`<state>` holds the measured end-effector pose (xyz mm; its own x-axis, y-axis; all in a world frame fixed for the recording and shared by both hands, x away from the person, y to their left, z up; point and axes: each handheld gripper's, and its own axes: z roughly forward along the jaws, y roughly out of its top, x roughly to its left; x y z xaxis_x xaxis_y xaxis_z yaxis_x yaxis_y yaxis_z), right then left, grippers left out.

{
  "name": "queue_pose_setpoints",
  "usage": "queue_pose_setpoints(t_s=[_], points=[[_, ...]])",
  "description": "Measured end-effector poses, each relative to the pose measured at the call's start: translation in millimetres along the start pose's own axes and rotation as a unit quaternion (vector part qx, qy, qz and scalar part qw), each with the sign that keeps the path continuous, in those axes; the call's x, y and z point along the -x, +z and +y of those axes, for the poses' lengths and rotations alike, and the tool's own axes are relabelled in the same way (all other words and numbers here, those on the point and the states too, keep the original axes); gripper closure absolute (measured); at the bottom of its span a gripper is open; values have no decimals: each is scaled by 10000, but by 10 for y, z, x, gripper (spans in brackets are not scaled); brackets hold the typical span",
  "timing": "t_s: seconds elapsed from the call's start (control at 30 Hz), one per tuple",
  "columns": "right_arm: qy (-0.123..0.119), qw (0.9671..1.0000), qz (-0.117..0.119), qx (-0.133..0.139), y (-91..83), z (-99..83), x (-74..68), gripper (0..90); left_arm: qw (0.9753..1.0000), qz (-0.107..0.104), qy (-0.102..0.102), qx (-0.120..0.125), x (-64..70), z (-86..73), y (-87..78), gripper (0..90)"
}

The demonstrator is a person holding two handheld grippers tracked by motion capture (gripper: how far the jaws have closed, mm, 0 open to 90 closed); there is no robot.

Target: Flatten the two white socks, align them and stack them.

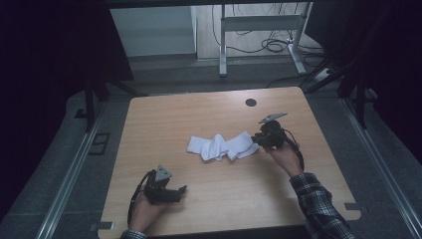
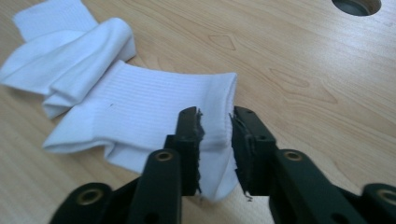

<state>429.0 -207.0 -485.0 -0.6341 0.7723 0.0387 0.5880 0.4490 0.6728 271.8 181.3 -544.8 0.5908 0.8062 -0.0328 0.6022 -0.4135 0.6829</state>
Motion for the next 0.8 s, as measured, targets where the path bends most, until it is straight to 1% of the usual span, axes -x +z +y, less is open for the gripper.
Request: queue_pose_setpoints(t_s=[0.13, 0.17, 0.2, 0.23, 0.3, 0.37, 0.43, 0.47, 0.5, 0.53, 0.57, 0.67, 0.7, 0.73, 0.8], points=[[28, 10000, -53, -78, 113, 39, 1, 655, 10000, -1, 1, -1, 0, 0, 0, 119], [28, 10000, -53, -78, 113, 39, 1, 655, 10000, 1, -1, -1, 1, 0, 0, 119], [45, 9999, -77, -102, 167, 47, 1, 629, 10000, 0, -2, 1, 0, 0, 0, 119], [45, 9999, -77, -102, 167, 47, 1, 629, 10000, 0, -2, 1, 0, 0, 0, 119], [-26, 9996, -181, -198, 250, 32, -1, 628, 10000, -1, -2, 0, 0, 0, 0, 119], [-18, 9995, -202, -260, 297, 10, 7, 655, 10000, 0, 0, 0, 0, 0, 0, 119], [-20, 9993, -220, -303, 321, -16, 11, 725, 10000, -1, -1, -1, 0, 0, 0, 119], [-20, 9993, -220, -303, 321, -16, 11, 725, 10000, -1, -1, -1, 0, 0, 0, 119], [-42, 9992, -228, -316, 318, -31, 6, 793, 10000, -1, -2, 0, 1, 0, 0, 119], [-42, 9992, -228, -316, 318, -31, 6, 793, 10000, 3, -4, 2, 1, 0, 0, 119], [-25, 9993, -203, -320, 283, -19, -3, 807, 10000, 0, -1, -1, 0, 0, 0, 119], [-75, 9994, -146, -307, 204, 25, -18, 819, 10000, 4, -5, 1, 1, 0, 0, 119], [-75, 9994, -146, -307, 204, 25, -18, 819, 10000, 4, -5, 1, 1, 0, 0, 120], [-100, 9996, -123, -247, 124, 73, -39, 819, 10000, 0, 1, -2, 0, 0, 0, 119], [-91, 9998, -56, -192, 54, 111, -47, 821, 10000, 13, -11, 3, 3, -1, 0, 119]])
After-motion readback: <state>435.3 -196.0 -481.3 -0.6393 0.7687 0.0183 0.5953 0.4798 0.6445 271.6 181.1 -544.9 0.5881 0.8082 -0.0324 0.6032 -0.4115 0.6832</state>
